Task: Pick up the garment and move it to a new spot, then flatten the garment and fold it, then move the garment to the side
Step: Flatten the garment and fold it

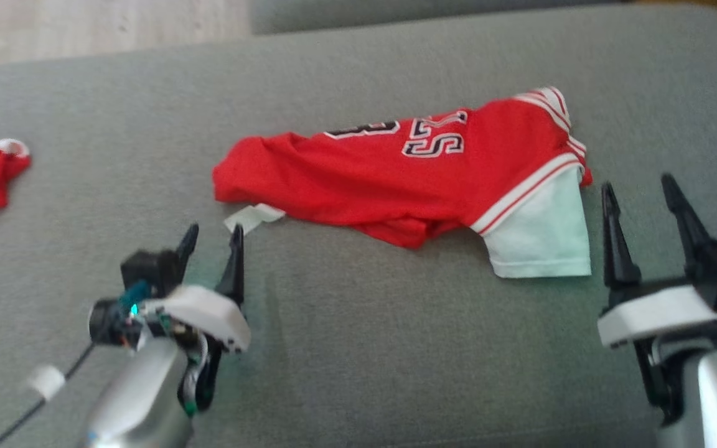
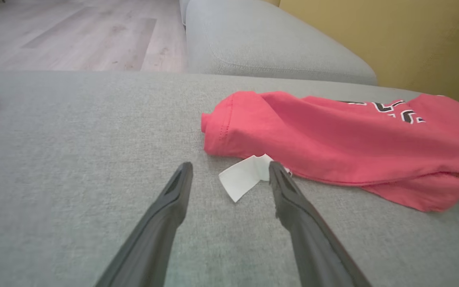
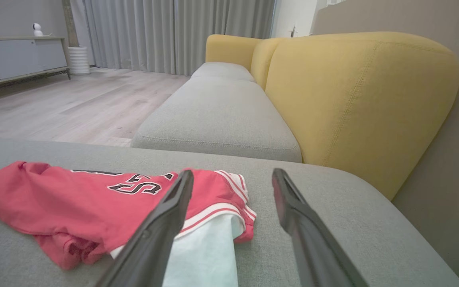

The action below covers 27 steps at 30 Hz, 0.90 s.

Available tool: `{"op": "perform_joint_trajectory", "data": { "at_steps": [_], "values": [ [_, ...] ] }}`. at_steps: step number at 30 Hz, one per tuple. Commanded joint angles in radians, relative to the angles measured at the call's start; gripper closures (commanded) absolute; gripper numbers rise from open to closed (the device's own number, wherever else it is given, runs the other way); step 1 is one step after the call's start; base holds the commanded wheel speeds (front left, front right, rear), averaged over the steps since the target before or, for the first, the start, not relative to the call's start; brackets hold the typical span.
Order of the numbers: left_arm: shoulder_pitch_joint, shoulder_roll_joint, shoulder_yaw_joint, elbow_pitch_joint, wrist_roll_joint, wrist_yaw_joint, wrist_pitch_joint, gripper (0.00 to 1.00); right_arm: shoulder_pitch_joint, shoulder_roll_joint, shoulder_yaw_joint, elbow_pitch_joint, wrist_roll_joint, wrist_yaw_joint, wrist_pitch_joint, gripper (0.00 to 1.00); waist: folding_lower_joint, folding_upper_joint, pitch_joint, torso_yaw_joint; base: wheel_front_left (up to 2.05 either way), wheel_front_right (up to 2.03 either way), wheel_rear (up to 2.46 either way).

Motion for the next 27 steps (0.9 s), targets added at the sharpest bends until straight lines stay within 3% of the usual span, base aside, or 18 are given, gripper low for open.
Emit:
{"op": "perform_joint_trajectory", "data": {
  "at_steps": [1, 10, 11, 12, 13, 14, 21, 27],
  "values": [
    [-0.068, 0.011, 0.03, 0.005, -0.007, -0.012, 0.0, 0.0, -0.049, -0.006, 0.033, -0.038, 0.008, 0.008, -0.005, 0.0, -0.0002, 0.0, 0.046, -0.042, 0.0, 0.0, 0.0],
    [-0.175, -0.02, 0.032, 0.208, -0.028, -0.05, 0.005, 0.0, -0.092, -0.005, 0.057, -0.017, 0.023, 0.008, -0.028, 0.0, -0.0002, 0.0, 0.098, -0.091, 0.0, 0.0, 0.0],
    [-0.18, -0.023, 0.032, 0.221, -0.03, -0.054, -0.004, 0.1, -0.092, -0.005, 0.055, -0.015, 0.024, 0.008, -0.03, 0.0, -0.0002, 0.0, 0.098, -0.093, 0.0, 0.0, 0.0],
    [-0.184, -0.028, 0.033, 0.232, -0.031, -0.058, -0.018, 0.56, -0.091, -0.005, 0.052, -0.014, 0.024, 0.008, -0.034, 0.0, -0.0002, 0.0, 0.097, -0.093, 0.0, 0.0, 0.0],
    [-0.186, -0.032, 0.034, 0.238, -0.031, -0.064, -0.035, 0.95, -0.089, -0.005, 0.048, -0.011, 0.023, 0.008, -0.037, 0.0, -0.0002, 0.0, 0.095, -0.093, 0.0, 0.0, 0.0],
    [-0.187, -0.038, 0.034, 0.243, -0.032, -0.069, -0.053, 1.0, -0.086, -0.005, 0.043, -0.008, 0.022, 0.008, -0.039, 0.0, -0.0002, 0.0, 0.091, -0.091, 0.0, 0.0, 0.0],
    [-0.146, -0.06, 0.021, 0.238, -0.026, -0.089, -0.124, 1.0, -0.057, -0.005, 0.018, 0.013, 0.026, 0.008, -0.052, 0.0, -0.0002, 0.0, 0.04, -0.053, 0.0, 0.0, 0.0],
    [-0.078, -0.03, 0.028, 0.11, 0.0, -0.071, -0.154, 1.0, -0.034, -0.005, 0.003, 0.026, 0.035, 0.008, -0.058, 0.0, -0.0002, 0.0, -0.025, -0.002, 0.0, 0.0, 0.0]
  ]
}}
